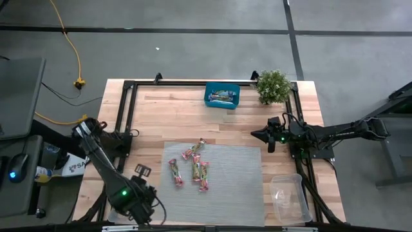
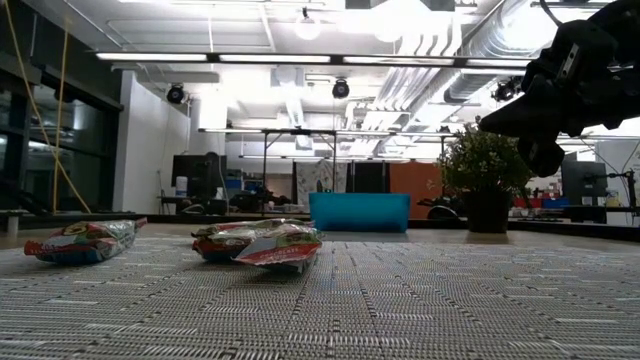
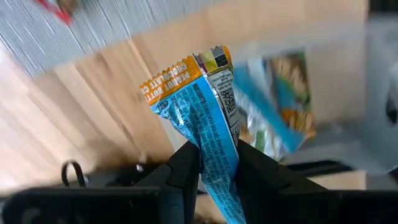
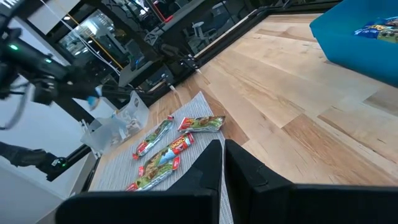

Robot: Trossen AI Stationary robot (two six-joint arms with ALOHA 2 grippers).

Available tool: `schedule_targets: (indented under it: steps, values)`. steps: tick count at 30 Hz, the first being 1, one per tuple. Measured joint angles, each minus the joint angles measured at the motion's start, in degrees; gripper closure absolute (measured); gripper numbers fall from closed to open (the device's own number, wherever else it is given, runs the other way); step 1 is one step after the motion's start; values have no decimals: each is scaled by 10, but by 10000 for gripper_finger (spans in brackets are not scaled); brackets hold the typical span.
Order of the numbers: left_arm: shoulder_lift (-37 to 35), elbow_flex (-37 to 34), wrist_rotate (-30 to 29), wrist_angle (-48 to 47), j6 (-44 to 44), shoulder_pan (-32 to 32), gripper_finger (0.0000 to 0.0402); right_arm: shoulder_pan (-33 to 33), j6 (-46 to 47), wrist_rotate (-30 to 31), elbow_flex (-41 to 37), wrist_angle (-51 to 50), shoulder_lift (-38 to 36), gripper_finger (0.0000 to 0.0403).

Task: Pick and place Granola Bars by type
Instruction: Put the yellow granola bar into the left transparent bin

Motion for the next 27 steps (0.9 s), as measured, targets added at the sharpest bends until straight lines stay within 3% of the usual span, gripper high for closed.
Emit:
schedule_targets:
  steps: [8, 15, 27]
  values:
    - [-15, -86, 12, 21, -13, -42, 314, 0, 0, 0, 0, 0, 0, 402]
    - [-15, -156, 37, 145, -12, -49, 314, 0, 0, 0, 0, 0, 0, 402]
    - [-15, -196, 83, 265, 9, -48, 314, 0, 0, 0, 0, 0, 0, 402]
